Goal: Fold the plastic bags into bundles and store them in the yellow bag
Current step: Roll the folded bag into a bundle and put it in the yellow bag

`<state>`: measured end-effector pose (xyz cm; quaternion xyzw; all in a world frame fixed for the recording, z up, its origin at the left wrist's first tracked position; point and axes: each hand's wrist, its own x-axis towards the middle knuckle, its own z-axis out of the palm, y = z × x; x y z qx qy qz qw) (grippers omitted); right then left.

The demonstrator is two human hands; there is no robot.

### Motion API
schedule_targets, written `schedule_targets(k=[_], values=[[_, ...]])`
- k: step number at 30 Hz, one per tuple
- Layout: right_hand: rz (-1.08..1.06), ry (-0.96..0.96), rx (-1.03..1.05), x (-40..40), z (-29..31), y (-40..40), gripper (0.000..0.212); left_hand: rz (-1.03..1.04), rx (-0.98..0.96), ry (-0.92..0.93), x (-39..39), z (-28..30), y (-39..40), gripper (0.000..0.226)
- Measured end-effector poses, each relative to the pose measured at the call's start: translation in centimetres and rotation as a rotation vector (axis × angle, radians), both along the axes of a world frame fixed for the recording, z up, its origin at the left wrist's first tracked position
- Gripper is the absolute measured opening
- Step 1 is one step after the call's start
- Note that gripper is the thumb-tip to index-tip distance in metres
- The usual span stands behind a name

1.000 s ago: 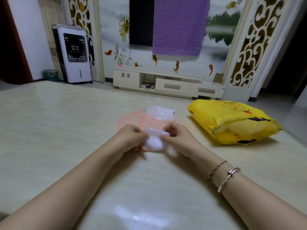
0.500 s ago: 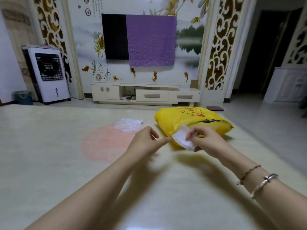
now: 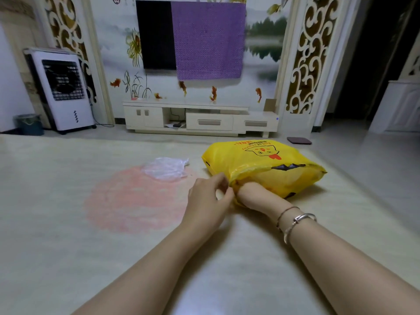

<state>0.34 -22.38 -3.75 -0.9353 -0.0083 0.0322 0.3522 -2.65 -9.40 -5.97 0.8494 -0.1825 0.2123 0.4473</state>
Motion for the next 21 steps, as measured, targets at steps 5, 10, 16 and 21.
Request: schedule_targets(k=[5, 10, 16, 21], values=[[0.08, -0.002, -0.172, -0.7, 0.4, 0.2, 0.036, 0.029, -0.001, 0.031, 0.0, -0.5, 0.5, 0.022], [0.17, -0.176, -0.147, -4.2, 0.3, -2.4, 0.063, 0.023, -0.056, 0.153, -0.6, 0.3, 0.3, 0.019], [0.128, -0.295, -0.195, -8.2, 2.7, -3.5, 0.068, 0.033, -0.014, 0.319, -1.7, 2.8, 1.6, 0.015], [0.051, -0.452, -0.135, -9.2, 4.2, -0.7, 0.048, 0.115, 0.031, 0.317, -2.7, 3.5, 7.1, 0.006]])
